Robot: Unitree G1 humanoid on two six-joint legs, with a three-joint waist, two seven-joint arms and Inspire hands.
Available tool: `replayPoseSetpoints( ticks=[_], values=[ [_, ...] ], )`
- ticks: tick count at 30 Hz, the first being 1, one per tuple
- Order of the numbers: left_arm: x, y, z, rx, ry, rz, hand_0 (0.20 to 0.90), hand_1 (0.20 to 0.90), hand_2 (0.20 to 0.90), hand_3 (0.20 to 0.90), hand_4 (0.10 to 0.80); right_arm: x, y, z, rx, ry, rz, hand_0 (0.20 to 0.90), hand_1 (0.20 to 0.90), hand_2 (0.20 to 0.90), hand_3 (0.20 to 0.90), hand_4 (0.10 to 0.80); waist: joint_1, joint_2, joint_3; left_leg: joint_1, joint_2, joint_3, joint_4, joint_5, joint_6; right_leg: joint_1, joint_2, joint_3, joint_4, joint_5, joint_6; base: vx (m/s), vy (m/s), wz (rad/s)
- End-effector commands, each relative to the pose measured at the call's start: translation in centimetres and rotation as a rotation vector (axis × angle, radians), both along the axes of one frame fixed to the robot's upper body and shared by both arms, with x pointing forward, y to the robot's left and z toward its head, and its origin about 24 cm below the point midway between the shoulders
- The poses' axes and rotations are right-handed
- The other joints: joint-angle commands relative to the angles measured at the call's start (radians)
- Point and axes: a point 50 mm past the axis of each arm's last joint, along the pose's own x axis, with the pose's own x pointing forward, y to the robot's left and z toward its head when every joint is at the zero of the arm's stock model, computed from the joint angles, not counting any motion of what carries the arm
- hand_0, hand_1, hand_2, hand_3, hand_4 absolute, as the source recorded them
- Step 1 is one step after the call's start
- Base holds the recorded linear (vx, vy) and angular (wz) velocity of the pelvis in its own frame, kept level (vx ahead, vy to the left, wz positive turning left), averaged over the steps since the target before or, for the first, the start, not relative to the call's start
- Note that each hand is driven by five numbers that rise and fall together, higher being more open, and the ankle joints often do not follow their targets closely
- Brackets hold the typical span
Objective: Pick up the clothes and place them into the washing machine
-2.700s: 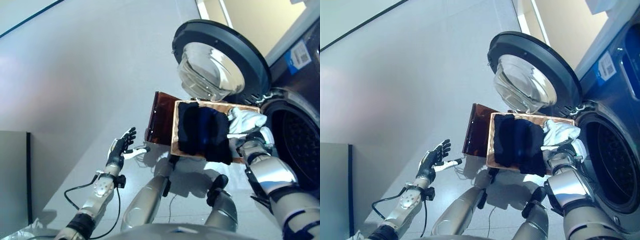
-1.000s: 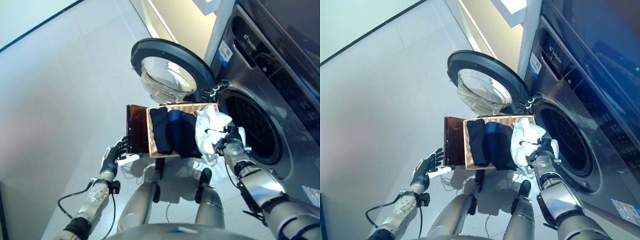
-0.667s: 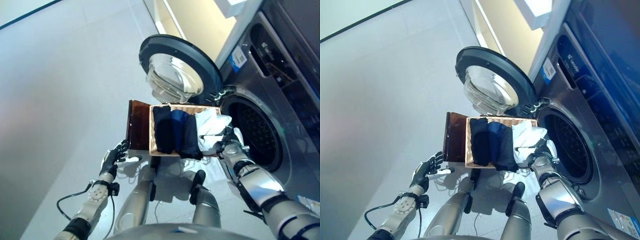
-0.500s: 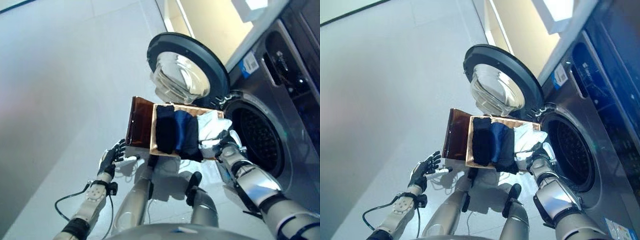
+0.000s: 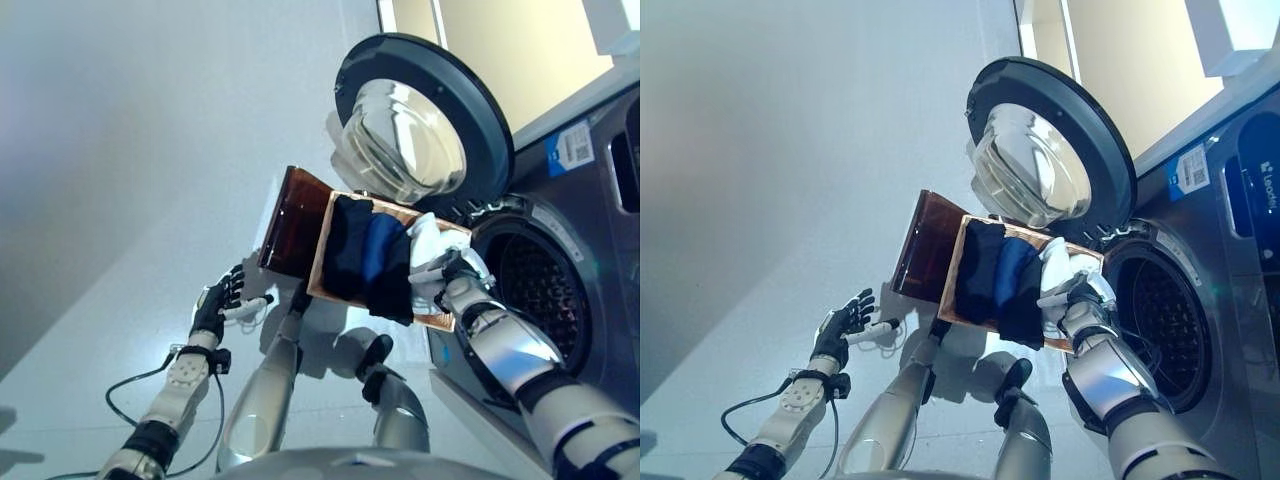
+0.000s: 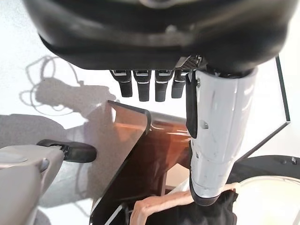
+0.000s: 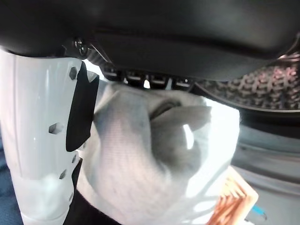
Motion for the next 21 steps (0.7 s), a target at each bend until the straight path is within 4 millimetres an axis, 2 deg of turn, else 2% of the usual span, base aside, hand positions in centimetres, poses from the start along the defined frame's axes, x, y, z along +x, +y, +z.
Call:
replayPoseSetpoints(
  ticks=[1,7,14,16,17,21],
  values=[
    [2.2,0.9,4.0,0.028,-0.202,0.017,0.900,0.900,0.900,0.900,0.800,3.1,1.8,3.3,-0.057,-0.098,0.132,0.200,0.200,0.200,0.200,0.300,0.020,-0.019,0.061,-0.087,-0.039,0.065,0.165,-0.199,-0.045,0.254,0.015,0.008,-0.372,0.147,-0.016,-0.011,0.037,-0.05],
    [1.6,1.6,3.6,0.021,-0.186,0.053,0.900,0.900,0.900,0.900,0.800,3.8,3.3,3.8,-0.046,-0.148,0.168,0.200,0.200,0.200,0.200,0.300,-0.014,-0.002,0.055,-0.077,-0.026,0.086,0.175,-0.209,-0.036,0.236,0.017,0.043,-0.365,0.160,-0.016,-0.035,0.057,-0.14],
    [1.4,2.3,3.2,0.022,-0.163,0.086,0.900,0.900,0.900,0.900,0.800,3.7,4.1,3.5,-0.010,-0.184,0.192,0.200,0.200,0.200,0.200,0.300,-0.050,0.012,0.042,-0.056,-0.015,0.107,0.162,-0.206,-0.035,0.221,0.018,0.070,-0.361,0.161,-0.015,-0.024,0.014,-0.15],
    [1.2,2.5,2.9,0.017,-0.150,0.099,0.900,0.900,0.900,0.900,0.800,3.6,4.3,3.4,0.014,-0.208,0.194,0.200,0.200,0.200,0.200,0.300,-0.061,0.017,0.032,-0.053,-0.013,0.113,0.161,-0.205,-0.034,0.215,0.016,0.076,-0.358,0.161,-0.015,-0.066,0.011,-0.15],
    [1.2,2.7,2.7,0.014,-0.145,0.111,0.900,0.900,0.900,0.900,0.800,3.5,4.5,3.4,0.058,-0.242,0.190,0.200,0.200,0.200,0.200,0.300,-0.074,0.023,0.030,-0.057,-0.017,0.121,0.155,-0.171,-0.027,0.200,0.010,0.078,-0.353,0.184,-0.018,-0.110,0.042,-0.12],
    [1.0,3.0,2.4,0.014,-0.135,0.129,0.900,0.900,0.900,0.900,0.800,3.5,4.7,3.9,0.160,-0.342,0.169,0.200,0.200,0.200,0.200,0.300,-0.094,0.032,0.018,-0.038,-0.008,0.134,0.147,-0.168,-0.027,0.201,0.008,0.091,-0.349,0.186,-0.017,-0.038,0.013,-0.13]
  ],
)
